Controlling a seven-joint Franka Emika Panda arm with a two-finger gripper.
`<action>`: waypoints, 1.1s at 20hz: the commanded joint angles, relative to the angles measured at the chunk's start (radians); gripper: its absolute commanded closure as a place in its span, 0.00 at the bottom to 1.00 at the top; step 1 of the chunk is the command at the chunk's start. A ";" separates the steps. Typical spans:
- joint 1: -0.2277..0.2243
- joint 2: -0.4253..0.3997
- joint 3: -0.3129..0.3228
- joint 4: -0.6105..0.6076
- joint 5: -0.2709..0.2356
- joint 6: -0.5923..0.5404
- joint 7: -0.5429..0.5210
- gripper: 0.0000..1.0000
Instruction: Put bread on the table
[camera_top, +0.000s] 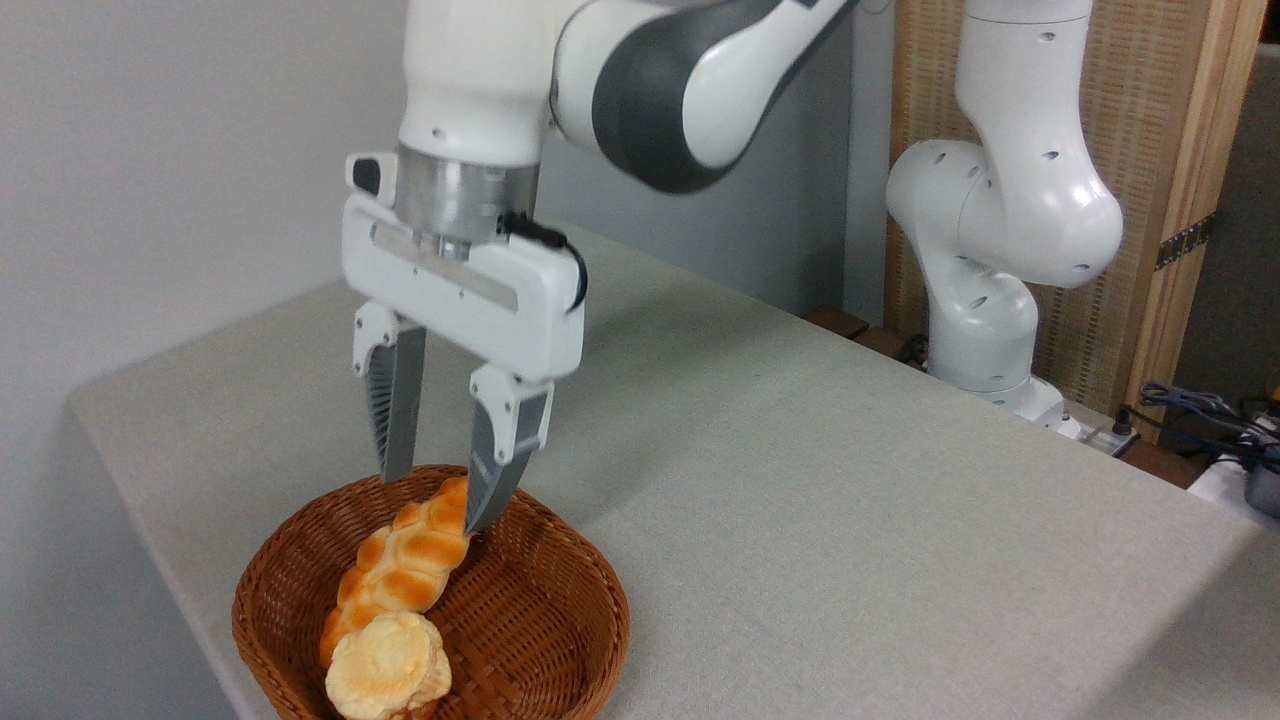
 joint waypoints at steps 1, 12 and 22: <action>-0.006 0.053 0.034 0.004 0.000 0.115 0.010 0.00; -0.006 0.160 0.061 0.005 0.000 0.276 0.010 0.00; -0.007 0.204 0.061 0.010 0.077 0.281 0.008 0.00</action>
